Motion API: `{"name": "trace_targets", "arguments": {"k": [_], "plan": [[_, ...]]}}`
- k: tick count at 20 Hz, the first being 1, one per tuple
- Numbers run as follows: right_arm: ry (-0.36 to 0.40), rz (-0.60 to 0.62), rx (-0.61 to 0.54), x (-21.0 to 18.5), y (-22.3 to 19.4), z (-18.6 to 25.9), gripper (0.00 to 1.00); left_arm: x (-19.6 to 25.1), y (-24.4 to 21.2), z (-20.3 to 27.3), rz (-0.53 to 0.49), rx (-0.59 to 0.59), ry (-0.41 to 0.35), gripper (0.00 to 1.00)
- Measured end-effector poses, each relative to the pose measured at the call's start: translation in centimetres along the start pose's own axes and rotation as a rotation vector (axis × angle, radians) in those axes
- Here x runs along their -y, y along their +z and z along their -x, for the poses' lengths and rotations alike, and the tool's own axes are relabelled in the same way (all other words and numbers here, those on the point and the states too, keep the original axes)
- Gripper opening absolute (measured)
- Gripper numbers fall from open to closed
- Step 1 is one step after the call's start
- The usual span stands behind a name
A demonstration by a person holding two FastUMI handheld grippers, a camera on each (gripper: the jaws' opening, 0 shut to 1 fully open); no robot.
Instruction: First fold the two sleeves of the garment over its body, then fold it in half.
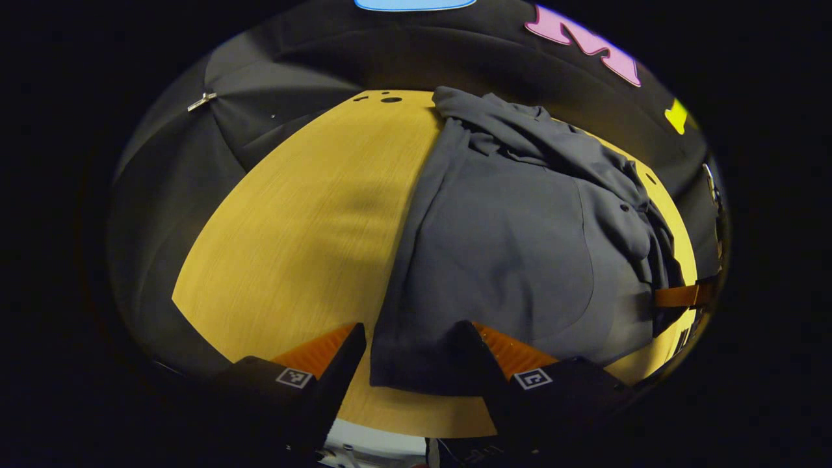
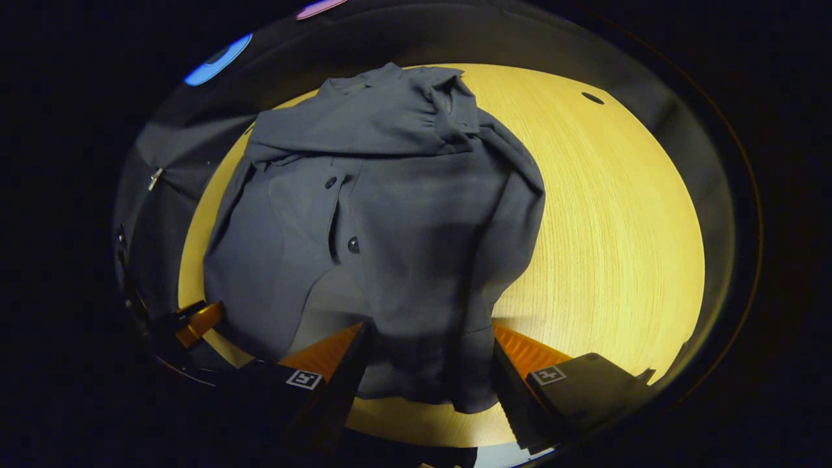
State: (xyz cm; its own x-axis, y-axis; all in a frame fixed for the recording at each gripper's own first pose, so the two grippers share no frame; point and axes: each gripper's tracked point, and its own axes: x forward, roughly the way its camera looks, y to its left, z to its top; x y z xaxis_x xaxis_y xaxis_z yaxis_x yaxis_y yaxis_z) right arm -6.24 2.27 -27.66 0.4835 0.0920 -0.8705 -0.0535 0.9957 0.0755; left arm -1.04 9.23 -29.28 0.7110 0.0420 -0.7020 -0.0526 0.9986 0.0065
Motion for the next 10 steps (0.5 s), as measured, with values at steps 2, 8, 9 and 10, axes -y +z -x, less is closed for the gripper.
{"name": "trace_targets", "arguments": {"k": [2,8,9,10], "plan": [[-0.035,0.053,-0.009,0.6,-0.1,-0.1,0.99,0.1,0.0,0.0,-0.012,-0.002,-0.007,0.97],[-0.090,0.118,-0.006,1.3,0.4,-0.3,0.76,1.8,0.1,-0.4,-0.070,-0.012,-0.047,0.82],[-0.091,0.093,-0.001,1.1,0.4,-0.5,0.67,2.3,0.1,-0.5,-0.083,-0.009,-0.061,0.78],[-0.078,0.077,-0.002,0.7,0.4,-0.5,0.57,2.7,0.1,-0.4,-0.101,-0.005,-0.075,0.63]]}}
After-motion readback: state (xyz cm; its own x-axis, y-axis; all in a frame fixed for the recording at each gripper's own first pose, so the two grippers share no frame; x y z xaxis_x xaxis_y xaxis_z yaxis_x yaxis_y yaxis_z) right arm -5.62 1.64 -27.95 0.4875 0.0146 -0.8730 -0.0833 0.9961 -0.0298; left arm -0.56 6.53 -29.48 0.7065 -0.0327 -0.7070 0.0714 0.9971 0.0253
